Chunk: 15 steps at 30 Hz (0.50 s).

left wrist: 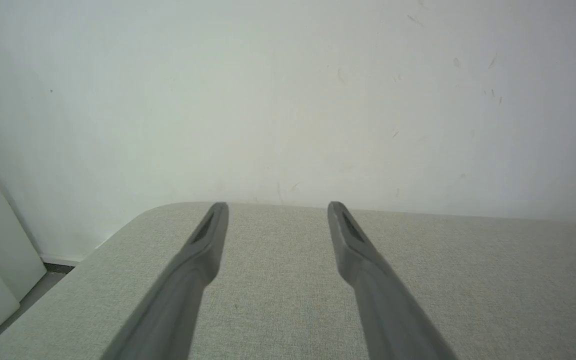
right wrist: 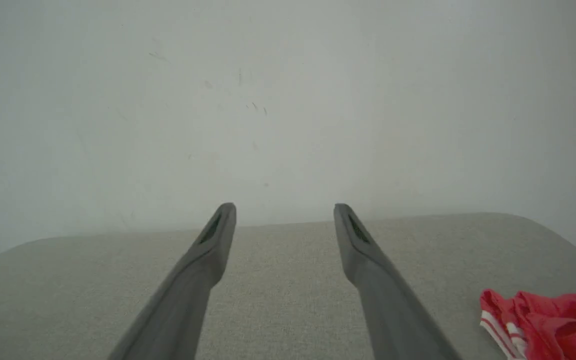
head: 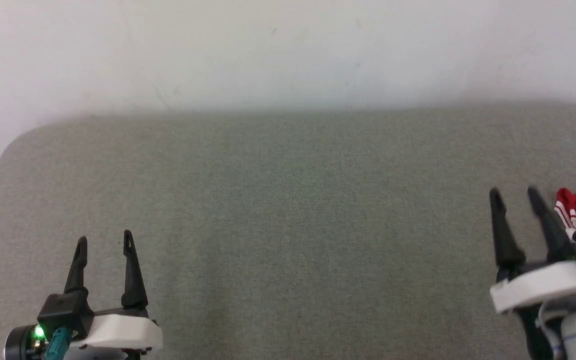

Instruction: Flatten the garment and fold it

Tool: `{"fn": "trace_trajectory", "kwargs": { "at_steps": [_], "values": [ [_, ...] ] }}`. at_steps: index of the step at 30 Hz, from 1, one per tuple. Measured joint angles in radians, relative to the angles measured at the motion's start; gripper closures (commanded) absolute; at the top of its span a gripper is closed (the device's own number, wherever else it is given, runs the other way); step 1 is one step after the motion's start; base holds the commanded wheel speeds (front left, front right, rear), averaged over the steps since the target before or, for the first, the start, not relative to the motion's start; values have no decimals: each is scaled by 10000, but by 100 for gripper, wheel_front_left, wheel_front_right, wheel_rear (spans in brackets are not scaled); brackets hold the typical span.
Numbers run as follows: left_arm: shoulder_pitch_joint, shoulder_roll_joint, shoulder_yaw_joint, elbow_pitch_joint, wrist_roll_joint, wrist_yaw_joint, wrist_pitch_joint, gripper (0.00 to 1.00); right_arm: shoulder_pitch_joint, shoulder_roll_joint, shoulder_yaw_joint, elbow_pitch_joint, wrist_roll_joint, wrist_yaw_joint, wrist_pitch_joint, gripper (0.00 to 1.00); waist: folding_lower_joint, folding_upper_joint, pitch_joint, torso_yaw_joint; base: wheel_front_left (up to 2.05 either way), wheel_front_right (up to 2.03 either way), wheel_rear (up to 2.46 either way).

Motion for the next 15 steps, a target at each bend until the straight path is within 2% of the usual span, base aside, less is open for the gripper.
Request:
{"fn": "trace_trajectory", "kwargs": {
  "at_steps": [5, 9, 10, 15],
  "values": [
    [155, 0, -100, 140, 0, -13, 0, 0, 1008, 525, -144, -174, -35, 0, -2, 0, 0, 0, -176, 85, 0, 0, 0],
    [237, -2, -161, 232, -25, -102, 0, 0, 1294, 646, -238, -493, -247, 0, -2, 0, 1, 0, -220, 58, 0, 0, 0],
    [235, -4, -163, 242, -15, -100, 6, 100, 1330, 642, -234, -541, -366, 0, 0, 100, 1, 0, -227, 53, 0, 0, 0],
    [233, 0, -174, 238, -15, -90, 17, 100, 1328, 637, -238, -533, -370, 0, 6, 100, 1, 0, -229, 53, 0, 0, 0]
  ]
}}
